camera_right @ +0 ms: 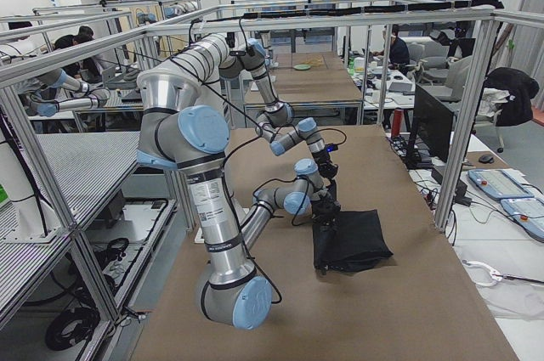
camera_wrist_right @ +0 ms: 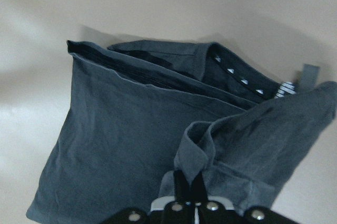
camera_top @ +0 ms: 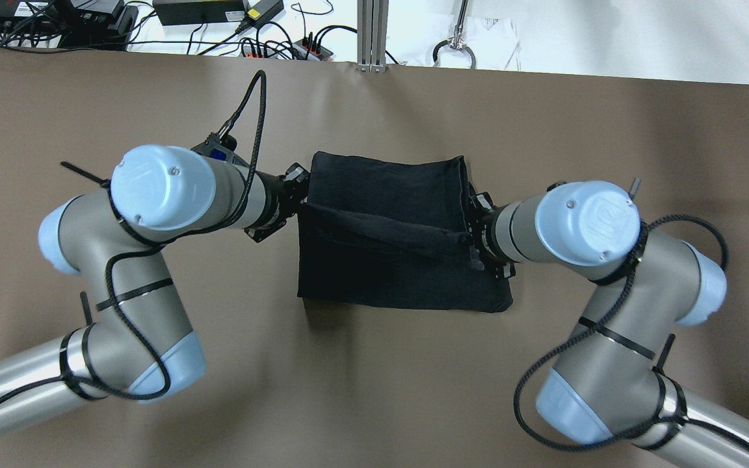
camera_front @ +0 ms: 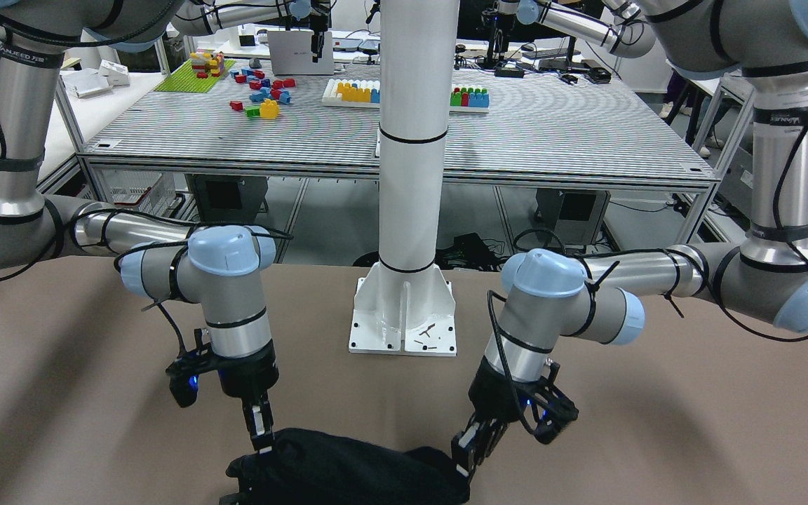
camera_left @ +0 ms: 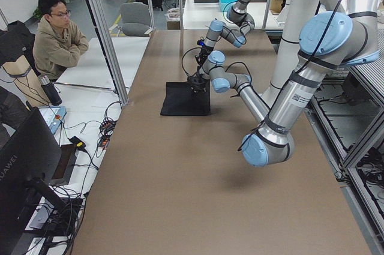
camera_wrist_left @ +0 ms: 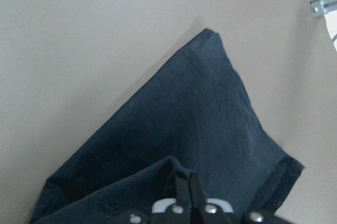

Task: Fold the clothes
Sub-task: 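Grasp the near edge with both grippers and fold it toward the collar, then release the folded shirt and lift both grippers away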

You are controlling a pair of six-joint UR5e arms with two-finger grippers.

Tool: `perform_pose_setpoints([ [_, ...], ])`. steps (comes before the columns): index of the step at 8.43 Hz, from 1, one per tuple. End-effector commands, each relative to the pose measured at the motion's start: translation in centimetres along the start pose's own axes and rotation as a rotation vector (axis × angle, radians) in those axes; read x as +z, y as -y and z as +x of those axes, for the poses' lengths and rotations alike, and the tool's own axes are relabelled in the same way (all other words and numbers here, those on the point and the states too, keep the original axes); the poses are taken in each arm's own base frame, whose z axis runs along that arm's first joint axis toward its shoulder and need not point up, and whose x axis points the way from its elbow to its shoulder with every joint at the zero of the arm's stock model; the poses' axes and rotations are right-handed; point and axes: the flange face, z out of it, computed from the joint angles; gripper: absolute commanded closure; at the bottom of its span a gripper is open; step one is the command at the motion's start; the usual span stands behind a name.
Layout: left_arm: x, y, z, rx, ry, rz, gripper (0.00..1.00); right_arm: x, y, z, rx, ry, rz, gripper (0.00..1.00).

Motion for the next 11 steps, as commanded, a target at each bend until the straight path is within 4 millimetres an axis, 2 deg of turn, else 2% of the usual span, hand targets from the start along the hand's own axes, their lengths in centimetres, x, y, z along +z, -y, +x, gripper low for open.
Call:
perform_pose_setpoints([
  [1, 8.2, 5.3, 6.1, -0.021, 0.014, 0.093, 1.0, 9.0, 3.4, -8.0, -0.065, 0.005, 0.057, 0.93],
  [2, 13.4, 8.2, 6.9, 0.009, 0.002, 0.114, 1.0, 12.9, 4.6, -12.1, -0.122, 0.03, 0.066, 0.39],
  [3, 17.5, 10.9, 6.3, 0.081, -0.019, 0.13, 0.17, 15.7, 5.0, -14.2, -0.262, 0.012, 0.086, 0.05],
  [4, 18.4, 12.2, 5.9, 0.157, -0.038, 0.165, 0.0, 16.0, 6.3, -15.2, -0.363, 0.041, 0.089, 0.05],
  [5, 18.0, 13.3, 6.3, 0.159, -0.046, 0.186, 0.0, 16.8, 7.3, -15.0, -0.43, 0.027, 0.107, 0.05],
  [7, 17.7, 14.1, 6.5, 0.176, -0.045, 0.196, 0.0, 17.8, 10.0, -13.5, -0.499, 0.025, 0.117, 0.05],
  [9, 16.7, 15.6, 7.4, 0.284, -0.044, 0.205, 0.0, 18.1, 11.9, -12.7, -0.606, 0.015, 0.129, 0.05],
  [10, 16.6, 16.9, 7.0, 0.438, -0.006, 0.212, 0.0, 17.9, 13.4, -12.7, -0.681, 0.009, 0.143, 0.05],
  [11, 16.3, 19.9, 4.4, 0.593, 0.08, 0.232, 0.0, 17.5, 16.6, -12.5, -0.801, -0.011, 0.172, 0.05],
])
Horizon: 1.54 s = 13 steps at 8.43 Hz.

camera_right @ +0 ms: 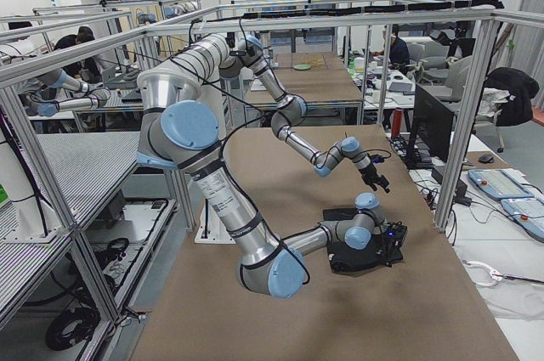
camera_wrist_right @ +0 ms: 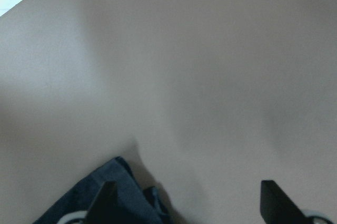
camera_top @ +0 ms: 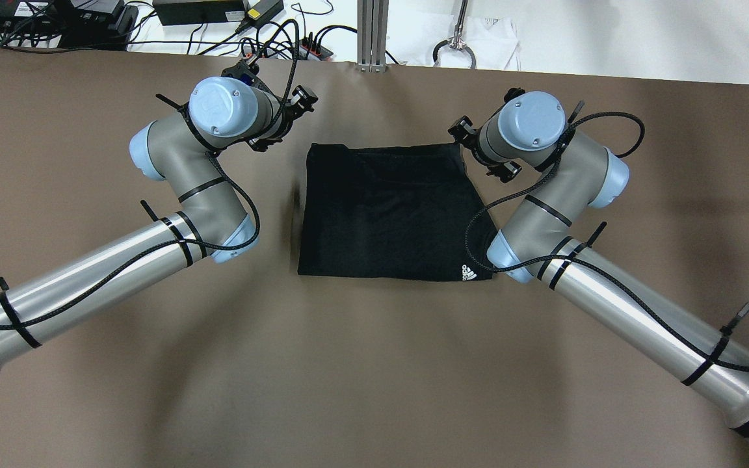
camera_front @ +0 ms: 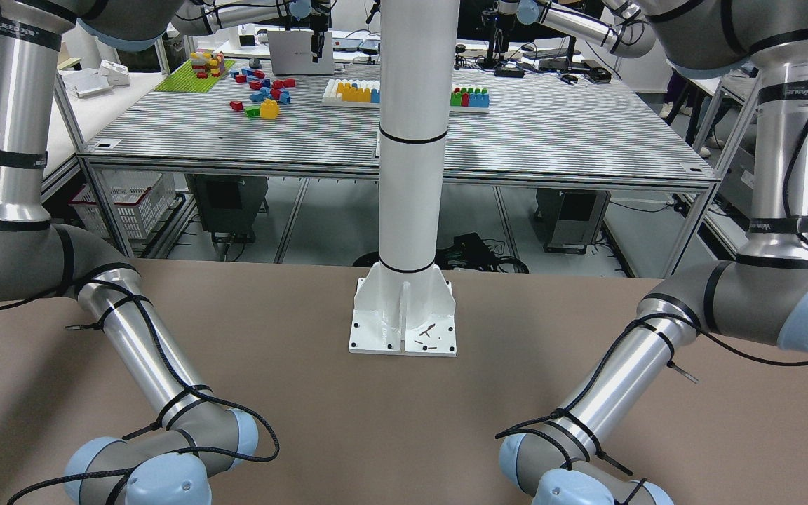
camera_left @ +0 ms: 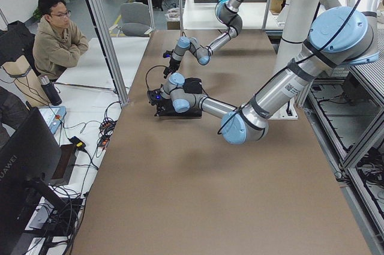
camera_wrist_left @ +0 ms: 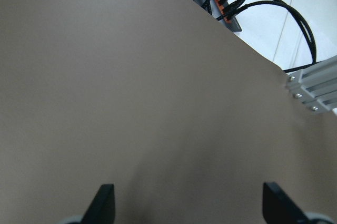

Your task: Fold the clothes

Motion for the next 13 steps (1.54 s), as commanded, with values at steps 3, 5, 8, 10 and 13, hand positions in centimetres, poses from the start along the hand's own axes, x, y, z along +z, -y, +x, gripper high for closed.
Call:
perform_pose_setpoints([
  [3, -4.6, 15.1, -16.2, 0.629, 0.191, 0.086, 0.0, -2.3, 16.1, 11.9, -0.651, -0.129, 0.055, 0.05],
  [5, -11.2, 21.1, -27.9, 0.784, 0.238, 0.039, 0.0, -4.7, 24.0, 19.4, -0.936, -0.258, 0.046, 0.05],
  [8, -19.9, 27.3, -45.2, 1.038, 0.423, 0.01, 0.0, -8.0, 30.4, 32.7, -1.122, -0.367, 0.039, 0.05],
  [10, -25.4, 27.9, -50.2, 1.041, 0.464, 0.032, 0.0, -13.1, 35.4, 41.3, -1.244, -0.435, 0.053, 0.05],
  [13, -31.2, 30.1, -54.1, 0.993, 0.498, 0.071, 0.0, -18.3, 35.9, 49.5, -1.212, -0.473, 0.071, 0.05],
])
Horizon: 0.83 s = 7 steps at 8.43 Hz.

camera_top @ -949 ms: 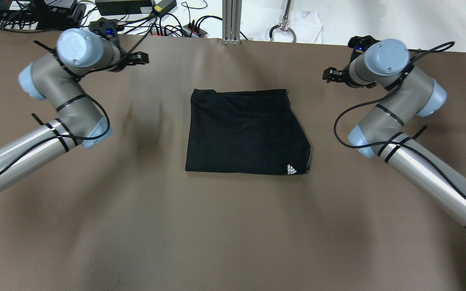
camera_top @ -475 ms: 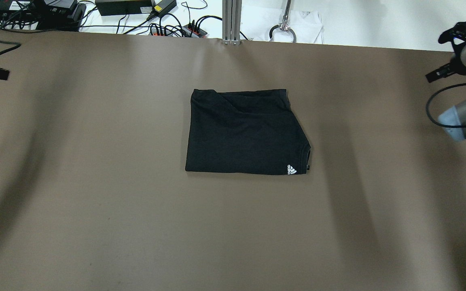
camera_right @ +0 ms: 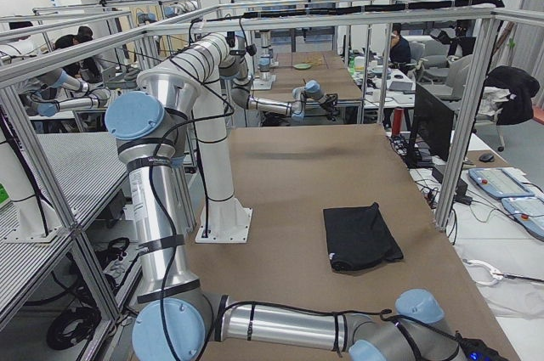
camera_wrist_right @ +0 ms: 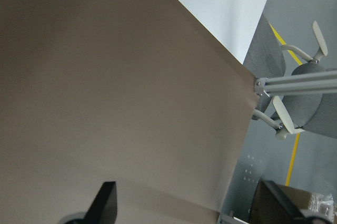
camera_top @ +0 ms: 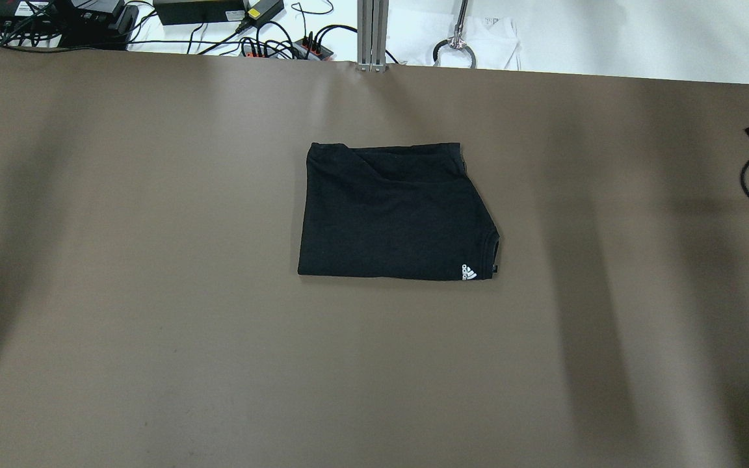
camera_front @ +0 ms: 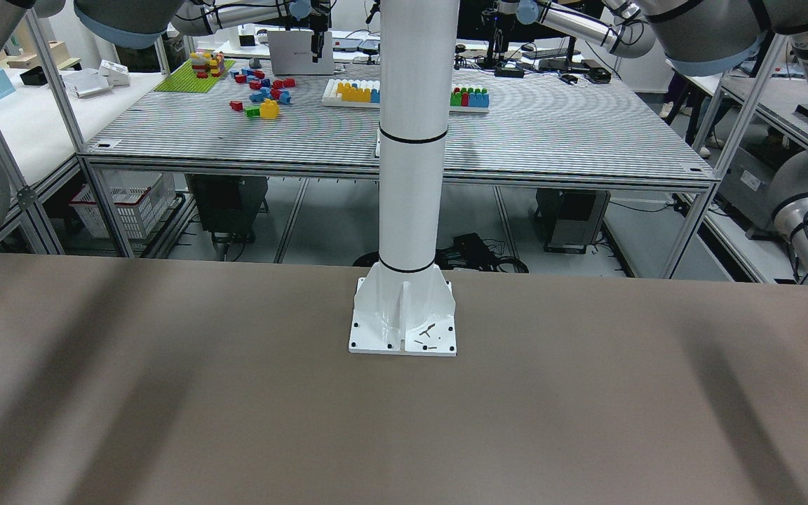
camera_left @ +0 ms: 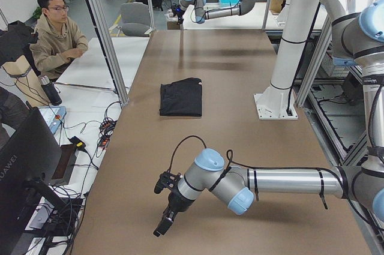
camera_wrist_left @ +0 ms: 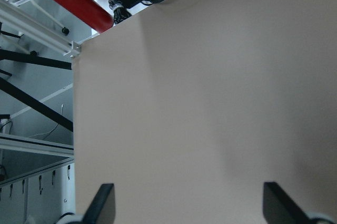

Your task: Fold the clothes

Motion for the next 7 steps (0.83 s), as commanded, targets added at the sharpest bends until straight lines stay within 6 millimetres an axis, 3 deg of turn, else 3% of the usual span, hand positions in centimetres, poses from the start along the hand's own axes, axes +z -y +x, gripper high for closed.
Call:
perform_pose_setpoints([
  [1, -2.9, -1.7, -4.1, -0.03, -0.012, 0.014, 0.0, -2.4, -6.2, 3.0, 0.033, 0.003, 0.014, 0.05],
  [4, -3.6, -2.1, -5.3, -0.051, 0.0, 0.007, 0.0, -3.9, -6.9, 2.7, 0.033, -0.002, 0.036, 0.05],
  [5, -5.0, -2.1, -7.3, -0.05, 0.023, 0.027, 0.0, -4.2, -7.1, 3.2, 0.039, -0.007, 0.038, 0.05],
  [7, -6.5, -1.4, -7.3, -0.048, 0.001, -0.007, 0.0, -4.8, -7.3, 3.9, 0.048, -0.009, 0.043, 0.05],
])
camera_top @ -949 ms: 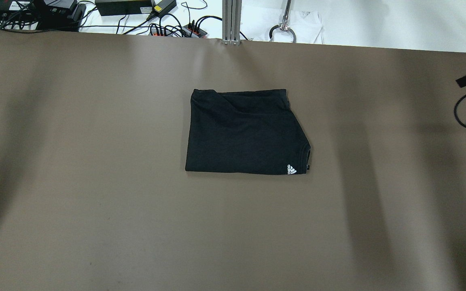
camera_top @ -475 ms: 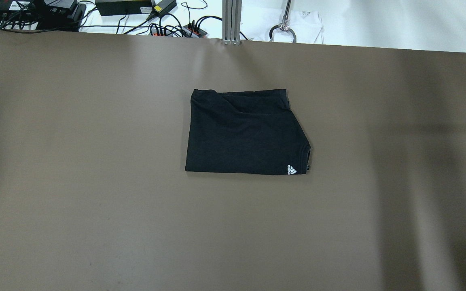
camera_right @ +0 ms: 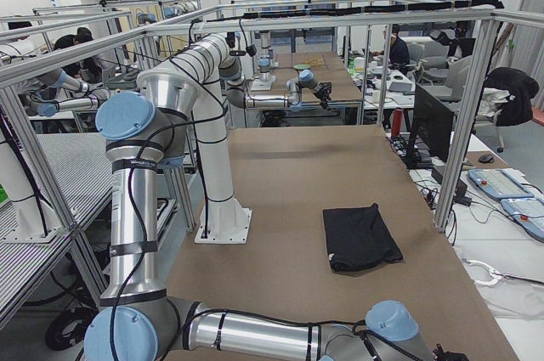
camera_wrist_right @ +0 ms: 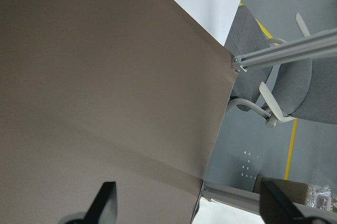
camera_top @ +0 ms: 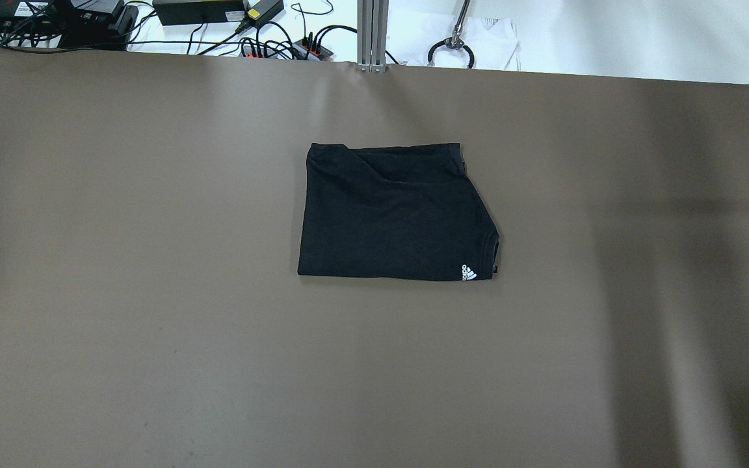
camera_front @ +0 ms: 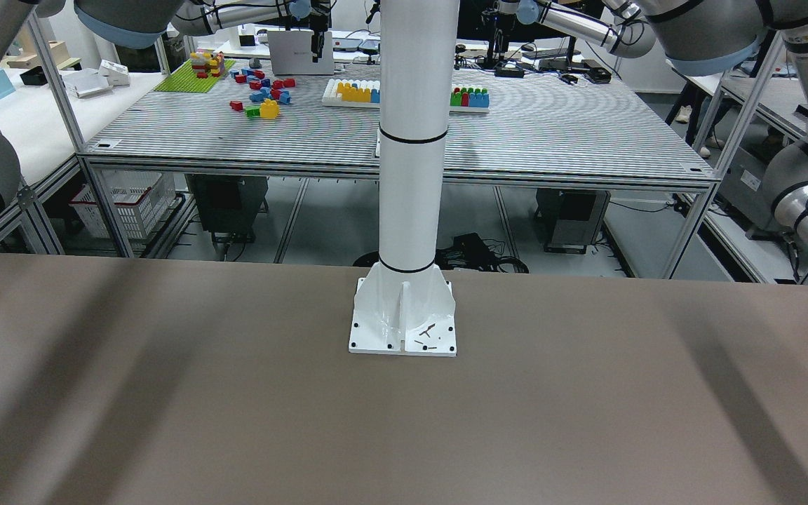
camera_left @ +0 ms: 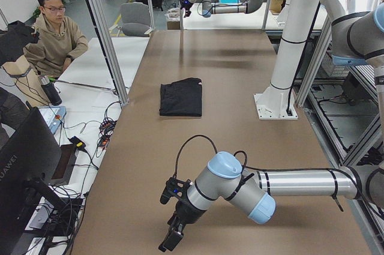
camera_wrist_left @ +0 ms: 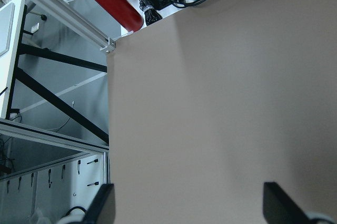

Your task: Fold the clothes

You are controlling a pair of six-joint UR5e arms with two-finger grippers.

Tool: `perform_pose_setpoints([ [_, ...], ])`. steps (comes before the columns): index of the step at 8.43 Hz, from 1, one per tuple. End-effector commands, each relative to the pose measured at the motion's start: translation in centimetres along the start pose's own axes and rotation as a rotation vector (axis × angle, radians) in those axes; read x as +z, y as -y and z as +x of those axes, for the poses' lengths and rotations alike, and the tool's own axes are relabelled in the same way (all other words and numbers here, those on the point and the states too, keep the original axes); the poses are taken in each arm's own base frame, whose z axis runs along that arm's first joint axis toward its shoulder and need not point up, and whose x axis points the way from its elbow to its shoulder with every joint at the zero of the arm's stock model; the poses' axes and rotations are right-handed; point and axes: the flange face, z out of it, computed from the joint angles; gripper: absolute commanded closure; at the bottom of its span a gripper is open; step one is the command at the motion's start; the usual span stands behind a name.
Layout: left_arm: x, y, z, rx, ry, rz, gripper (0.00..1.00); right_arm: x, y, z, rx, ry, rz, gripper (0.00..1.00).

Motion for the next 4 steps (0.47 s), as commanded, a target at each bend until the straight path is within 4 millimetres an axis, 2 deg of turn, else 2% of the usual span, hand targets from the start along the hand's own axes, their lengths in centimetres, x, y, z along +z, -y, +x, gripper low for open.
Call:
perform_pose_setpoints([
  [1, -1.7, 0.8, -0.5, -0.002, -0.002, -0.031, 0.0, -1.8, 0.9, 0.4, 0.002, -0.003, 0.023, 0.05],
  [4, -2.4, 2.4, -1.1, -0.007, 0.012, -0.003, 0.0, -2.5, 1.5, 0.9, 0.014, -0.007, 0.02, 0.05],
])
